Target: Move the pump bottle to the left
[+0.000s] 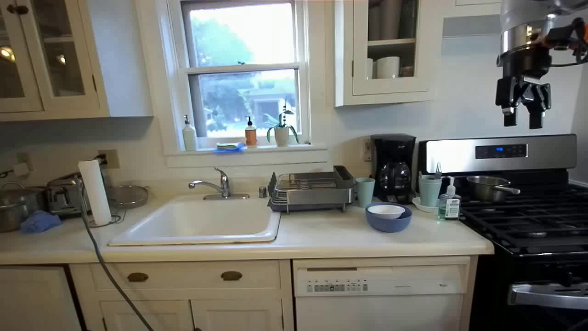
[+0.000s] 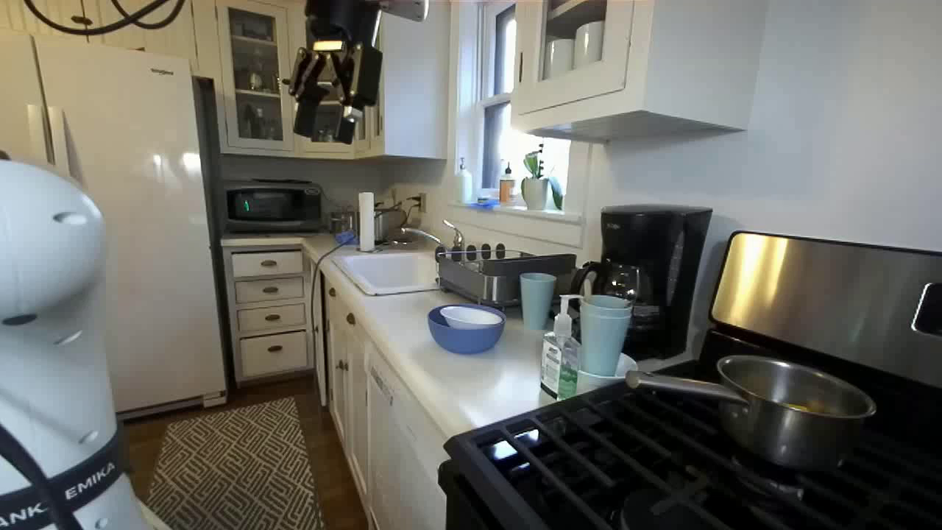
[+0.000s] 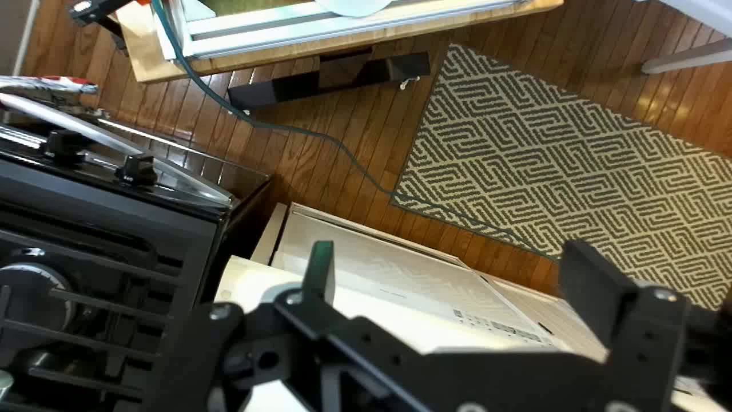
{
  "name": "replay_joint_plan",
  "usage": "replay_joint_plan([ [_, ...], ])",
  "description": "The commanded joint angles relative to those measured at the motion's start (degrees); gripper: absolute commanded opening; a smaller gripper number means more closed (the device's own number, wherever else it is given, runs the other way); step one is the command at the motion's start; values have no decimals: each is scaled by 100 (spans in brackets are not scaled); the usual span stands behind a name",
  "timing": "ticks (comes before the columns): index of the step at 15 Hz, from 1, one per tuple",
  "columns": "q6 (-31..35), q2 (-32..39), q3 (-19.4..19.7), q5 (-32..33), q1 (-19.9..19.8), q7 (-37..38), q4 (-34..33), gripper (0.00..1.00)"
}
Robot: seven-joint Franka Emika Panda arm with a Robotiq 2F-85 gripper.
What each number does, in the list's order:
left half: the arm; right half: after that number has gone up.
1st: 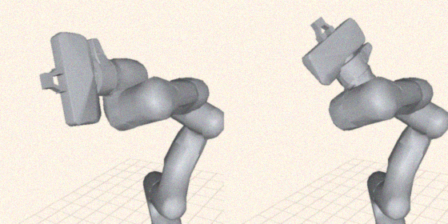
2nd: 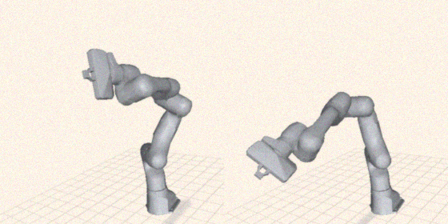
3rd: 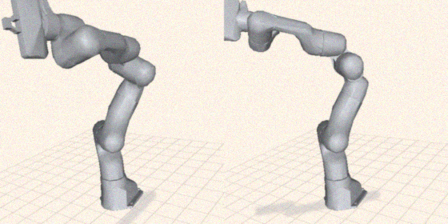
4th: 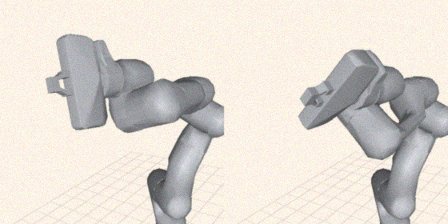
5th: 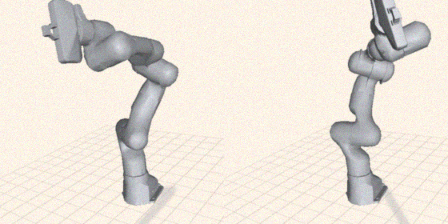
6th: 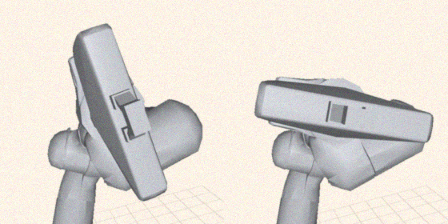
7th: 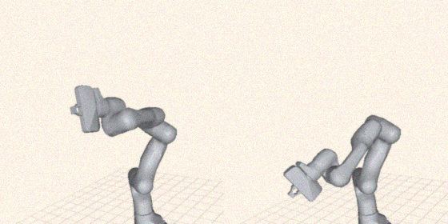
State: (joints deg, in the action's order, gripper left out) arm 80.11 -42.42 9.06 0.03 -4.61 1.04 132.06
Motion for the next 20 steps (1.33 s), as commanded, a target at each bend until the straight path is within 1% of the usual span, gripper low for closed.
replay_joint_plan([
  [1, -13, 20, -67, -38, -104, -57, -16, 100],
  [8, -12, 20, -67, -38, -104, -57, -16, 100],
  [9, 87, 122, 5, -17, -113, -126, -45, 100],
  [10, 238, 228, 72, 118, -157, -204, -46, 100],
  [11, 354, 276, 127, 104, -173, -225, -40, 100],
  [16, 1214, 919, 551, 490, -503, -502, -113, 100],
  [18, 1588, 1251, 639, 548, -615, -486, -175, 100],
  [20, 2003, 1578, 702, 458, -682, -432, -208, 100],
])
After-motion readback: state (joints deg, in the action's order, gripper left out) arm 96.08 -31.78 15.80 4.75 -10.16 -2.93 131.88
